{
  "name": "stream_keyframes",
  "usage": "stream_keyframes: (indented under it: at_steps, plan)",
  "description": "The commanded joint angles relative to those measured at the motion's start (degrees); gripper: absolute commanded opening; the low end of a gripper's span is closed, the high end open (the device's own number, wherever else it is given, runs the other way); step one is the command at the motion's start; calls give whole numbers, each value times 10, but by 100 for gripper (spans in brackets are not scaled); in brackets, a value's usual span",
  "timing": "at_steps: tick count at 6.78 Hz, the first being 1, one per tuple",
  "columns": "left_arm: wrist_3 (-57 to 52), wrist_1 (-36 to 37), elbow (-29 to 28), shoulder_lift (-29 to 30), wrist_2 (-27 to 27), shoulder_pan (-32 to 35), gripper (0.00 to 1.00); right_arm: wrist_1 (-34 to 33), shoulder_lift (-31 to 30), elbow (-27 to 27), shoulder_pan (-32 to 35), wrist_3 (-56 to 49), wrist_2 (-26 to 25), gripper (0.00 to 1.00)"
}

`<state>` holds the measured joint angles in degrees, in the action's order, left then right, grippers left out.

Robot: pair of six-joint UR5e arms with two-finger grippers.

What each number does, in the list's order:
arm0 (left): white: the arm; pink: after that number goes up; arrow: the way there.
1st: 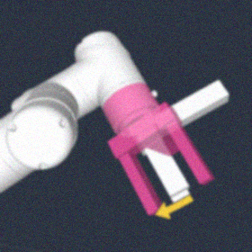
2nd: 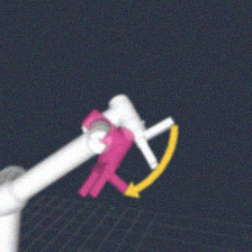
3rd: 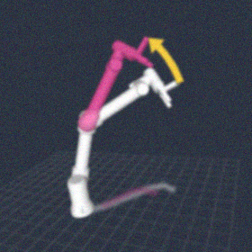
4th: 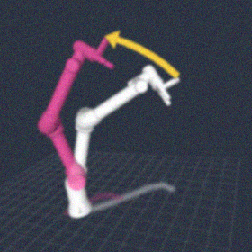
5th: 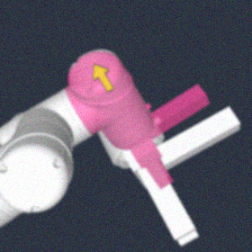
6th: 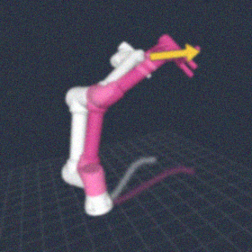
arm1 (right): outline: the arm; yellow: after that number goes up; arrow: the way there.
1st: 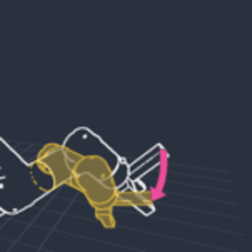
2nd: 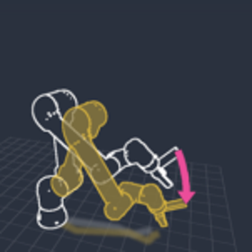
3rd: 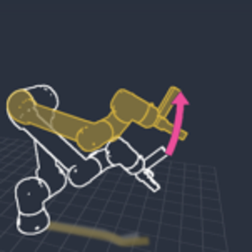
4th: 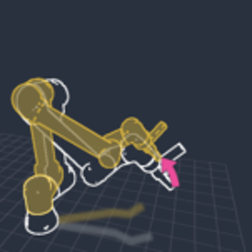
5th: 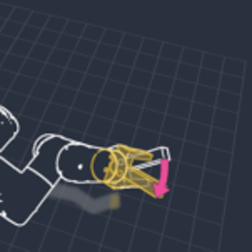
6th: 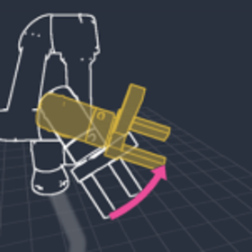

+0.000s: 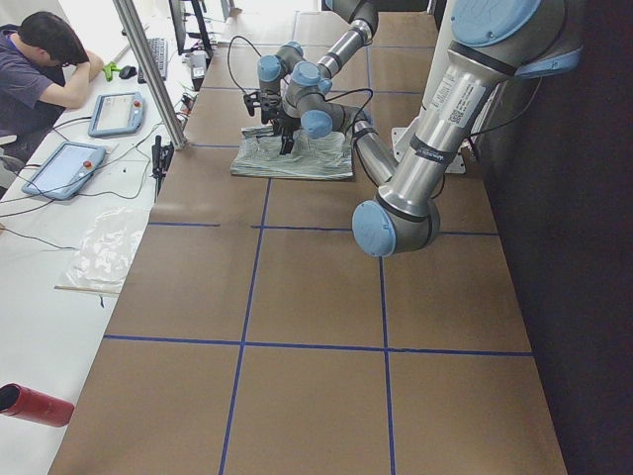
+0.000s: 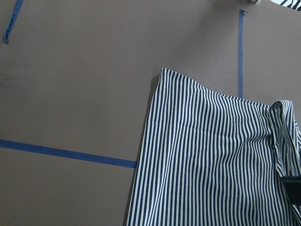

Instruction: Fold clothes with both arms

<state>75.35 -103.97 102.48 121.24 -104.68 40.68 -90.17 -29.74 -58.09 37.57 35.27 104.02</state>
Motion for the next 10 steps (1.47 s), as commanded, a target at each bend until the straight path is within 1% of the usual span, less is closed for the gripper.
stream_keyframes:
  at_steps: [1,8,10]
  plan:
    - [-4,0,0,0,-1,1,100,-1,-5,3,-4,-2,-2,100]
    - [-3,0,0,1,-1,-1,100,-3,-26,3,9,-20,-3,100]
    - [0,-1,0,3,-1,-2,100,-3,-46,0,34,-50,-3,100]
